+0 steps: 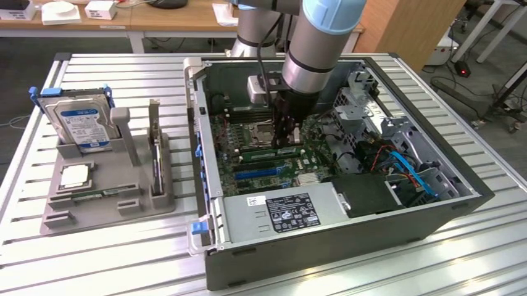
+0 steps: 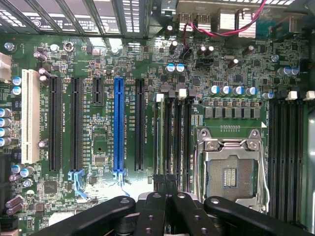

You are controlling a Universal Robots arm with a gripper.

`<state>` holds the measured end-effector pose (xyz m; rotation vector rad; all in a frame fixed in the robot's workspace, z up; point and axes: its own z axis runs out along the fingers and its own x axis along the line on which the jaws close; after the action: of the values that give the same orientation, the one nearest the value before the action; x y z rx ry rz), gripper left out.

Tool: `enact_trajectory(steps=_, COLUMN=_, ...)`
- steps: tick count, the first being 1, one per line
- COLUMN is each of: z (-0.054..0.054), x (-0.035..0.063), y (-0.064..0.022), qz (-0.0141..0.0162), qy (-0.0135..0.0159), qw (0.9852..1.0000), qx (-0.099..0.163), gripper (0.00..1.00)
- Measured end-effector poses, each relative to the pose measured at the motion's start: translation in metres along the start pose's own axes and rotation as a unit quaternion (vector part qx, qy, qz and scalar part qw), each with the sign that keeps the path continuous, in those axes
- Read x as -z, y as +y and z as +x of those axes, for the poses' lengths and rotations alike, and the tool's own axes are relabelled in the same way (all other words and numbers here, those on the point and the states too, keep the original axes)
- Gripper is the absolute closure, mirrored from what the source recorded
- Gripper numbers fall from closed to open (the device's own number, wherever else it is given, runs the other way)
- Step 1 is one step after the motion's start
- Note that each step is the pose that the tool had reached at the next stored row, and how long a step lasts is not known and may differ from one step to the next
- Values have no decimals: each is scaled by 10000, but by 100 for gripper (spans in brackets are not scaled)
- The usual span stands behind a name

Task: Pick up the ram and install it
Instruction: 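Press down the ram until it locks into place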

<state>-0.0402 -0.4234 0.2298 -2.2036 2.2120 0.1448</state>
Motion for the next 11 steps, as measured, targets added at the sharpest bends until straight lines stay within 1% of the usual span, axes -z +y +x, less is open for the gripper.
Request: enact_trajectory(steps=11, z=1, x=-9, y=0, qz=0, qy=-2, qw=10000, qx=0, gripper=91)
